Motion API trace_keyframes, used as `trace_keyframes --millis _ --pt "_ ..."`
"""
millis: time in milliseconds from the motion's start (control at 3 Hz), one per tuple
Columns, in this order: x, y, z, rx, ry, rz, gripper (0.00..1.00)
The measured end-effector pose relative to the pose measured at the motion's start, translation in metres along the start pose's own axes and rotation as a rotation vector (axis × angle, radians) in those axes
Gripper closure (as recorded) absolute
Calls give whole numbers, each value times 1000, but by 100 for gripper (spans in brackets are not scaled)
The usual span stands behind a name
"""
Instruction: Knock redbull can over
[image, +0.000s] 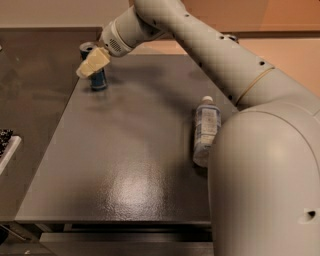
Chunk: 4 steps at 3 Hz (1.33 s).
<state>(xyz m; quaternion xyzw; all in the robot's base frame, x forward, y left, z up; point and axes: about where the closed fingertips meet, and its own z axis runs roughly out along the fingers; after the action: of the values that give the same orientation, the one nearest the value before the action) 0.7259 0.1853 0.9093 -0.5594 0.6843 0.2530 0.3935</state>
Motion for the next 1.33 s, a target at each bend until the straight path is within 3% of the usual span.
trace_keyframes --millis 667,1000,1333 --pt "-2 3 3 -22 -16 17 64" --pt "-8 7 -11 -18 -25 8 87" --pt "-14 12 -35 -11 -3 -19 100"
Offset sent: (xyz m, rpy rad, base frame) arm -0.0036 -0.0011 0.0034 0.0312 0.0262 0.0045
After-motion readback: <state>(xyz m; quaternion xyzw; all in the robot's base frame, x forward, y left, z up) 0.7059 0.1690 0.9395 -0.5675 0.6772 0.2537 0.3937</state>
